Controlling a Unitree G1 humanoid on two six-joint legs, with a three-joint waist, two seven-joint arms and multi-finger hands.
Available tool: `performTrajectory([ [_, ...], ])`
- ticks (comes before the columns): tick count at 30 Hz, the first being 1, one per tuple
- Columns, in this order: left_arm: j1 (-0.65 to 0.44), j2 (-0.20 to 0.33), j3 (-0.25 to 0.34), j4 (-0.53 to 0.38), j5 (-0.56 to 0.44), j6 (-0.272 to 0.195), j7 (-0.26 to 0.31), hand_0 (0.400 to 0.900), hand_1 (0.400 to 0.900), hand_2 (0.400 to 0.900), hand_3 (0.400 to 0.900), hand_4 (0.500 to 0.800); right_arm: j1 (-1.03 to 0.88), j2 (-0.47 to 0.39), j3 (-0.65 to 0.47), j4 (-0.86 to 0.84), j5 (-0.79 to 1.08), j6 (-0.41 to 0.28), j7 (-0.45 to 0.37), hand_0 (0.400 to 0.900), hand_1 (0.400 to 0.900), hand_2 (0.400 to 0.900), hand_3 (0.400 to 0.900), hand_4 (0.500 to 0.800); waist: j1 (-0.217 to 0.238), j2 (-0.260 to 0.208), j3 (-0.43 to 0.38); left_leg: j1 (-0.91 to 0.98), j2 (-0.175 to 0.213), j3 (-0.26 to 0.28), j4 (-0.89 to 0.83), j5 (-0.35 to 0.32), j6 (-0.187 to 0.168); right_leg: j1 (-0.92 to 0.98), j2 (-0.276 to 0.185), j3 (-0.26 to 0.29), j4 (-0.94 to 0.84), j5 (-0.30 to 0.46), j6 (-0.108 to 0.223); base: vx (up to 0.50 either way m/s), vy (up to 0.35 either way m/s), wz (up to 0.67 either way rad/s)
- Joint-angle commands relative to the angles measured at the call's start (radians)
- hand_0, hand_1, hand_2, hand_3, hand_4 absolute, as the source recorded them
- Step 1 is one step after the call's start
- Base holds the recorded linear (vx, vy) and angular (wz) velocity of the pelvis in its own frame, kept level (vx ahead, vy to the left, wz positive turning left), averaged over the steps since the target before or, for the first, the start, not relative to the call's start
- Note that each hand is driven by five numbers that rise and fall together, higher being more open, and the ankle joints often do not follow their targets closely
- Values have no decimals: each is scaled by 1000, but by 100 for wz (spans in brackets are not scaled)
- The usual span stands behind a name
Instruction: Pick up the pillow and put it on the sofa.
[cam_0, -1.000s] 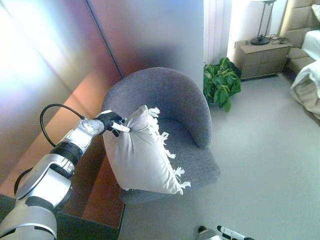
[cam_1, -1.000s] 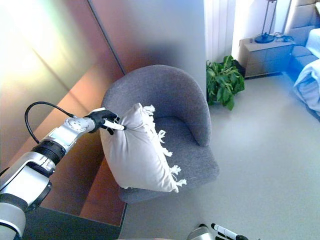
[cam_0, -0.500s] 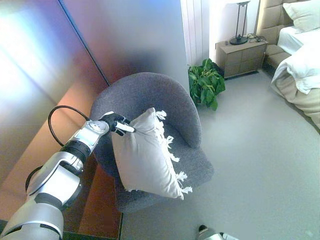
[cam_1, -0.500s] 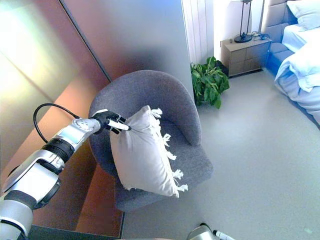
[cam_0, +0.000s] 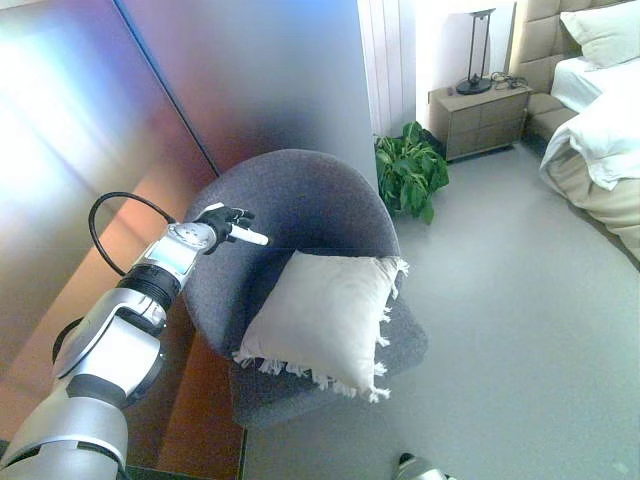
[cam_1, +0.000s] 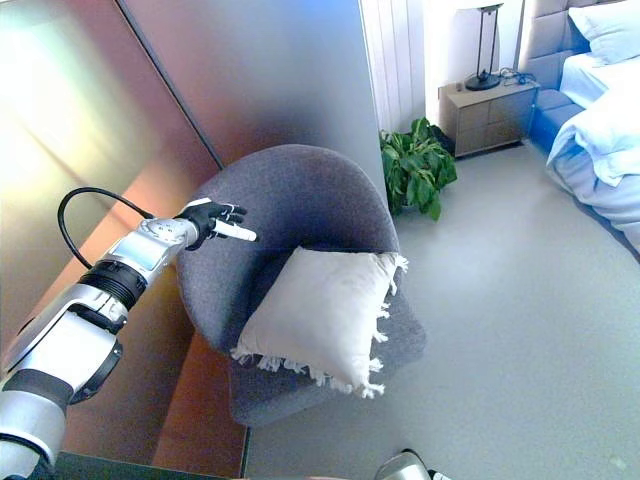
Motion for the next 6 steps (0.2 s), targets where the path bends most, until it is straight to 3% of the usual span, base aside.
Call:
performTrajectory([
  [1,-150,135,92,56,10,-36,57,900,900,900,900,800,33,40,63,49,-11,38,24,900,900,900,900,800,34,-23,-75,14,-50,-23,90,-108,-14,2,17,-50,37,-73,76,0,0,0],
  [6,-135,144,101,42,1,-52,39,900,900,900,900,800,25,50,79,48,-20,36,17,900,900,900,900,800,49,-32,-79,16,-49,-29,90,-109,-13,10,18,-59,33,-74,74,0,0,0],
])
